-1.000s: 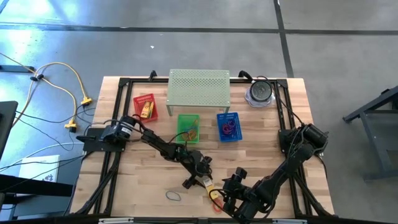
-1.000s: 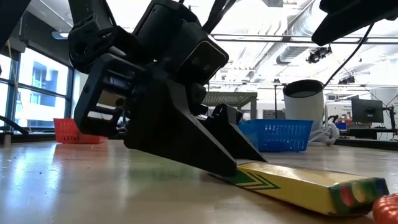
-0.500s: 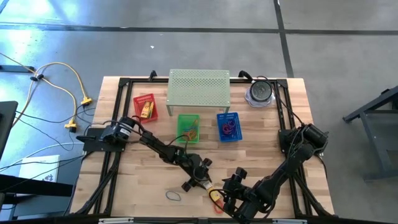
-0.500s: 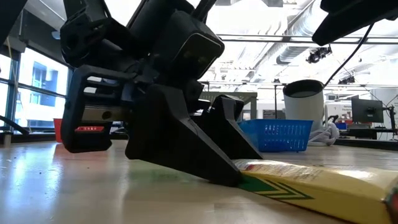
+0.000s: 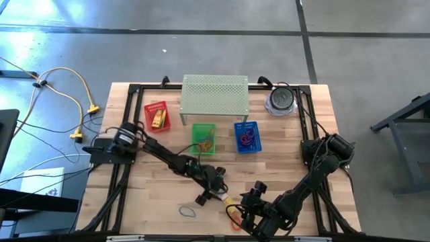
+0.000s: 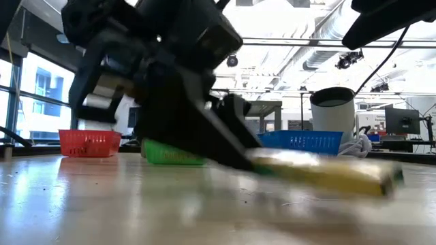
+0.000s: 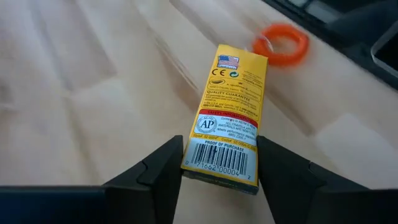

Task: Pick & Place Office Desk Supplies
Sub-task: Put the yellow crayon box into the red bin

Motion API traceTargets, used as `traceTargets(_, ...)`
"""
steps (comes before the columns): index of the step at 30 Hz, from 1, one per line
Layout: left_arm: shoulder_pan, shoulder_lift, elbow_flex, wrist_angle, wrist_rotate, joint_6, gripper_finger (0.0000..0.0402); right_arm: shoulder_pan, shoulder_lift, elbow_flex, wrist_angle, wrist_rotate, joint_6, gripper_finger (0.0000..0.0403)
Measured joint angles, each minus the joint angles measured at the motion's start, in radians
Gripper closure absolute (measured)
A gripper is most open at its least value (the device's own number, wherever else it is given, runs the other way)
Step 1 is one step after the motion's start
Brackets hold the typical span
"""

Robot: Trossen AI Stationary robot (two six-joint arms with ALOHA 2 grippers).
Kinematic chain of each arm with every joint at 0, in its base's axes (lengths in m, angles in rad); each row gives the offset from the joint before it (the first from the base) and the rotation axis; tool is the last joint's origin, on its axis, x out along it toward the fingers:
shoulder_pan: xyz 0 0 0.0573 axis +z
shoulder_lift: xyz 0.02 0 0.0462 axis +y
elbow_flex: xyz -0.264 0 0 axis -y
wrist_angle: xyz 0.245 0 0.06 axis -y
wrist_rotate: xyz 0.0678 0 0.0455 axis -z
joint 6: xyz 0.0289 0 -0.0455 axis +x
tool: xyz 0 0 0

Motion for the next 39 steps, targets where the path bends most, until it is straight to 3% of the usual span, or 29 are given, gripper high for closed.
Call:
traceTargets(6,-0.03,-0.118,0.001,-0.116,-0.152,-0.059,0.0221,0.0,0.0,0.0,0.002,0.0,0.0,0.0188)
traceTargets(14,-0.091,-0.377,0.003,-0.544,-0.456,-0.268,0.0221,0.004,0.0,0.0,-0.001,0.0,0.0,0.0188)
traceTargets(24,-0.117,-0.657,0.003,-0.939,-0.79,-0.582,0.0221,0.017,0.0,0.0,-0.001,0.003,-0.006,0.0188)
traceTargets(32,-0.111,-0.802,0.003,-1.371,-1.117,-0.988,0.0221,0.031,0.0,0.0,0.001,0.003,-0.006,0.0188)
traceTargets(39,-0.038,-0.912,0.004,-1.772,-1.156,-1.395,0.0221,0.031,0.0,0.0,0.001,0.004,-0.006,0.0188)
